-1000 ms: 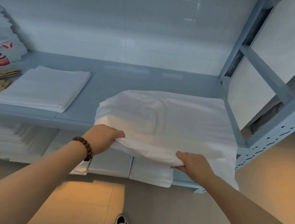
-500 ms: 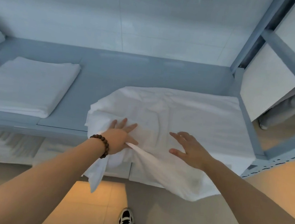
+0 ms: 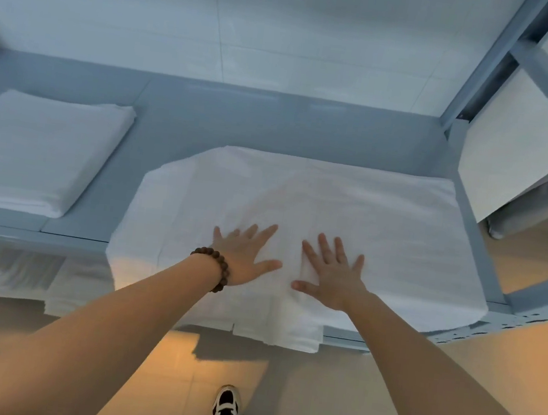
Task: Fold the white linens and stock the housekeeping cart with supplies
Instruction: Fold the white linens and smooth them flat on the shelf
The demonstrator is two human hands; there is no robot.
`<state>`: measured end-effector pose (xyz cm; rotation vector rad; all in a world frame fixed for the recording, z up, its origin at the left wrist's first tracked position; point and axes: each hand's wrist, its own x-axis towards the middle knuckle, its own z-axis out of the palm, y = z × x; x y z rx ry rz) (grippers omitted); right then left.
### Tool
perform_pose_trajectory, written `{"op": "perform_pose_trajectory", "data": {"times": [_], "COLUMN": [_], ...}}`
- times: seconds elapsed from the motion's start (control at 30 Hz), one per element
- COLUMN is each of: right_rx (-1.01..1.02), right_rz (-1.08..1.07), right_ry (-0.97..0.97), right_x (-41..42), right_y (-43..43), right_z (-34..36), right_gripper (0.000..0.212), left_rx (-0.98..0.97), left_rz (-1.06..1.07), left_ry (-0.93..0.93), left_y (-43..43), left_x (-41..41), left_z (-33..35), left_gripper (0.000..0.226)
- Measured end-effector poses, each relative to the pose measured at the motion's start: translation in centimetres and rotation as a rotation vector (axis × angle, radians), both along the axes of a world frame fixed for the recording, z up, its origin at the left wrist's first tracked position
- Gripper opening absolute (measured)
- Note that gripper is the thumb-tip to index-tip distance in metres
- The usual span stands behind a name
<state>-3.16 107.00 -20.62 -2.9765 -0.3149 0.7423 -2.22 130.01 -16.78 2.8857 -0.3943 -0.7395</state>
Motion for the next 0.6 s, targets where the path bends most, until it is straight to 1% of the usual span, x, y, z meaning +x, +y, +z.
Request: {"op": "perform_pose_trajectory", "data": {"times": [0.07, 0.17, 0.23, 0.3, 0.43, 0.6], "right_rx": [0.008, 0.033, 0.052, 0.047, 0.023, 0.009], "right_rz": [-0.01, -0.074, -0.117, -0.134, -0.139, -0.151], "right_ry": [-0.007, -0.038, -0.083, -0.128, -0.215, -0.29], "right_x": [0.1, 0.4, 0.5, 0.7, 1.7, 3.0], "right_y": [0.0, 0.6, 1.1, 1.4, 1.9, 2.0], "right_z": [-0.2, -0.5, -0.8, -1.2, -2.0, -3.0], "right_gripper": [0.09, 0.074, 0.065, 0.06, 0.057, 0.06], "left_rx": [0.037, 0.079, 0.113, 0.116, 0.101, 0.105], "left_rz": [0.089, 0.179, 0.208, 0.226, 0.256, 0.262], "left_ry": [0.031, 0.018, -0.059, -0.156, -0.289, -0.319], "left_y": [-0.9, -2.0, -2.4, -2.5, -2.3, -0.9], "left_x": [0.6, 0.5, 0.2, -0.1, 0.1, 2.5], "left_z": [-1.1, -3.0, -4.3, -5.4, -6.6, -7.0], "left_gripper": [0.075, 0.071, 0.07, 0.071, 0.075, 0.078]}}
